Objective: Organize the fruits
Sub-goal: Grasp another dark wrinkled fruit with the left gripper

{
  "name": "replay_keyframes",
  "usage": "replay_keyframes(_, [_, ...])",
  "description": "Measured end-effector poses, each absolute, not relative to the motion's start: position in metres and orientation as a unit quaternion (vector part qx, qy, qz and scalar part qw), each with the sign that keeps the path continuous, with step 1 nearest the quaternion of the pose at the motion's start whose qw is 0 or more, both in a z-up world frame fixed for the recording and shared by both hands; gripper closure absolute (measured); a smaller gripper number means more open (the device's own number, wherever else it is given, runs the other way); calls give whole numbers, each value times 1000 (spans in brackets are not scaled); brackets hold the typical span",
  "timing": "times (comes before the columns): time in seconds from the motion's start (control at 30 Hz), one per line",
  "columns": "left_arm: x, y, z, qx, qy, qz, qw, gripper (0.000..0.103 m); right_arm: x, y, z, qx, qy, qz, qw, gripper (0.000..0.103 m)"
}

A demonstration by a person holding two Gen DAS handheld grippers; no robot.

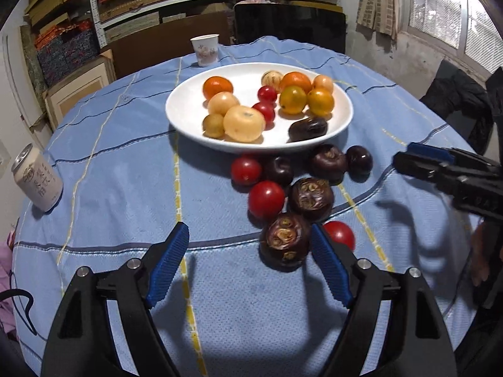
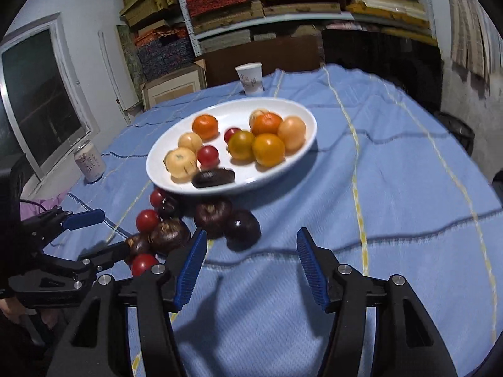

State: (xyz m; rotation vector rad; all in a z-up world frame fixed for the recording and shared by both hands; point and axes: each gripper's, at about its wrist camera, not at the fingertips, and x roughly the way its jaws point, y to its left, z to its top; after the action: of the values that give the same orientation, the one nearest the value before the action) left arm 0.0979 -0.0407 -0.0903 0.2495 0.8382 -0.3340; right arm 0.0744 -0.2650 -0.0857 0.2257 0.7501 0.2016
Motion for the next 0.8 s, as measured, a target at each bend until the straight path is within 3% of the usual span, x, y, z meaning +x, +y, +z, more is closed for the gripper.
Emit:
replay_keyframes(0.07, [98, -39, -93, 121, 404, -154, 893, 24, 74, -272, -88, 130, 365, 97, 917, 35])
replay_keyframes(0.37, [92, -55, -94, 122, 401, -184, 889, 26, 79, -277, -95, 158, 376, 109, 907, 35])
replay_keyframes(0.53, [105, -43, -105, 107, 445, -173, 872, 26, 80, -281, -96, 168, 377, 110, 904, 35])
replay_keyframes(0.8, [111, -45, -109, 102, 449, -182, 869, 36, 80, -282, -97, 169, 377, 109, 904, 34])
